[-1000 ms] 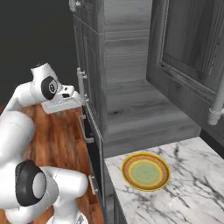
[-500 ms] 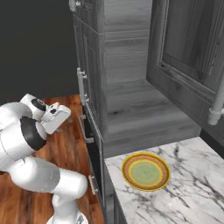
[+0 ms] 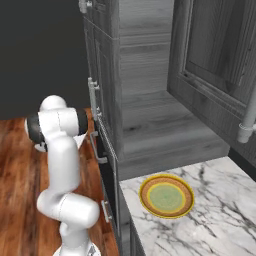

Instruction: Take the baked cake out of the oven and place it on the plate for cooling. Then close the oven door.

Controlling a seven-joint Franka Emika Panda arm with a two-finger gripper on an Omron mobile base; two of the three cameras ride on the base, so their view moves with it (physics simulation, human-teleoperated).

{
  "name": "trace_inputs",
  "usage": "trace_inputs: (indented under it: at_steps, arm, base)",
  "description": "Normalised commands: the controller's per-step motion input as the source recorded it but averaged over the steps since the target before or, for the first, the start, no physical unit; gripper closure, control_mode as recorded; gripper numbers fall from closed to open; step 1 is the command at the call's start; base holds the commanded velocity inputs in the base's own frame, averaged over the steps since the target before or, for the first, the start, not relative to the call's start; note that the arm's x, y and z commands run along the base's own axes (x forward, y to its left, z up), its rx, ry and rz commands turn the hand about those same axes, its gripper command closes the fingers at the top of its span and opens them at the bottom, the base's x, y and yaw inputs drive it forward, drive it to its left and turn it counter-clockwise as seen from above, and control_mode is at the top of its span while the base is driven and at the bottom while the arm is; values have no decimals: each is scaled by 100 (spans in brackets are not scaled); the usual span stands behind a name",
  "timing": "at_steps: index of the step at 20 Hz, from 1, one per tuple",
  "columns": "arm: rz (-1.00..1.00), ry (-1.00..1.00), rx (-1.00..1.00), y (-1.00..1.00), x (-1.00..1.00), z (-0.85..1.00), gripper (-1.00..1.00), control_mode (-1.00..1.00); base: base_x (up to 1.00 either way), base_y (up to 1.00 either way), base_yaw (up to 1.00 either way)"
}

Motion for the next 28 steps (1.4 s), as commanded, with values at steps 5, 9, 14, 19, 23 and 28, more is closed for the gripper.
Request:
trace_inputs:
  at_steps: [5, 9, 14, 19, 23, 28]
  arm:
    - [-4, 10, -30, 9, 41, -69, -100, -100]
    - [-5, 1, -14, 0, 40, -30, -100, -100]
    - [-6, 0, -10, -1, 48, -18, -100, -100]
    - [-3, 0, -6, -15, 46, -19, -100, -100]
    - [0, 0, 0, -51, 27, -18, -100, -100]
    - [0, 0, 1, -68, 12, -4, -100, -100]
  base:
    - [0, 0, 0]
    - [0, 0, 0]
    - [0, 0, 0]
    - [0, 0, 0]
    - [0, 0, 0]
    - [0, 0, 0]
